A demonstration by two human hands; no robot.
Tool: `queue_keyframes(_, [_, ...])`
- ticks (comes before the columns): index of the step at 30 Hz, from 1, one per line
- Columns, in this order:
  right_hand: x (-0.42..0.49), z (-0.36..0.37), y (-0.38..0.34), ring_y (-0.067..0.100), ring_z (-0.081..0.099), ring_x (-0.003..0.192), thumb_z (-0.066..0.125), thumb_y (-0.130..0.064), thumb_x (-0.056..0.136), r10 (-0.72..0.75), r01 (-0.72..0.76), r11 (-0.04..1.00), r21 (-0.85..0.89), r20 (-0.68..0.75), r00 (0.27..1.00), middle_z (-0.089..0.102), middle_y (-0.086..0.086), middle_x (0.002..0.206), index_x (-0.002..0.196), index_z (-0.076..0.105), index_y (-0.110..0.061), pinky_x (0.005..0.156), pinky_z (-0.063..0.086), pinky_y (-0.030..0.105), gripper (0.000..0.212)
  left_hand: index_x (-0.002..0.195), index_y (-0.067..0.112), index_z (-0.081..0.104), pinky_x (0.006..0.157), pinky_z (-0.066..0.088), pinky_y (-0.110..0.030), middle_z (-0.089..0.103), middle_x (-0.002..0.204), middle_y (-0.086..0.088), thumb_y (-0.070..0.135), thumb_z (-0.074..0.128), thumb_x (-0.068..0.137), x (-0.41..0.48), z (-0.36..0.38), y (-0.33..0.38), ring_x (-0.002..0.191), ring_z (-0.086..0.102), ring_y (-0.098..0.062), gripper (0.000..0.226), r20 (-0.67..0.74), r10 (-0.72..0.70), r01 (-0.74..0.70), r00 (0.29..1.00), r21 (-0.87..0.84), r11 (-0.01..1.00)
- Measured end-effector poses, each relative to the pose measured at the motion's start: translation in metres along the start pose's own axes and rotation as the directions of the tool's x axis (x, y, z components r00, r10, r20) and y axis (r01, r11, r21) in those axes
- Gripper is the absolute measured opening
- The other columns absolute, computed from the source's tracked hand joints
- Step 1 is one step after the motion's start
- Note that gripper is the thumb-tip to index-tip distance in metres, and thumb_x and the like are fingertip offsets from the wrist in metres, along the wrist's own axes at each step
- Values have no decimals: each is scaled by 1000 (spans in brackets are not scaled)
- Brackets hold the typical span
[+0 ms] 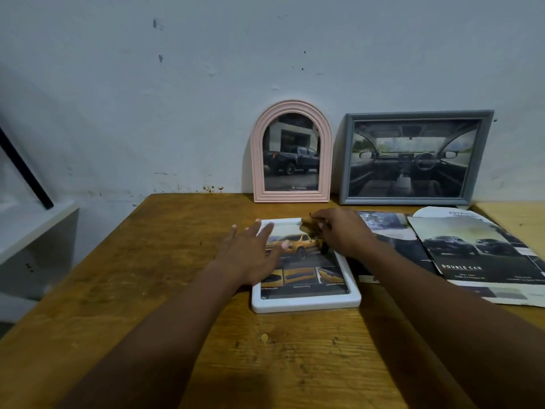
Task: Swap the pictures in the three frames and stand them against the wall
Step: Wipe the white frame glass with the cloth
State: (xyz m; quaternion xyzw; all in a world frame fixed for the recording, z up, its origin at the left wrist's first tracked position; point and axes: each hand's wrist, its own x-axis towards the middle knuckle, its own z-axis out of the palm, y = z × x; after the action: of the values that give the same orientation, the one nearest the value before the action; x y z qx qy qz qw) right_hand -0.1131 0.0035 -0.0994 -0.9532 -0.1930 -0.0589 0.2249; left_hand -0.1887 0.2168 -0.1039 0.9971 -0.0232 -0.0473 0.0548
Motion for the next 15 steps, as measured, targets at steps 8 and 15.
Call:
queue_keyframes(8, [-55,-2,-8,25,60,96,55,-17,95,22,-29,996,-90,-78,997,66,7,109,118,68,-19,83,53,43,27,162,38,5,120,-16,-52,-10,170,-4,82,-5,87,1,17,1,156,-7,-25,87,-3,-19,19,1000,28,999])
queue_keyframes(15, [-124,0,-22,23,56,96,55,-12,95,8,-19,998,-63,-178,984,65,4,109,108,73,-14,77,49,37,22,155,28,38,124,-3,-53,25,166,-7,71,-7,92,-11,17,3,156,7,-29,89,-257,32,-16,966,63,998])
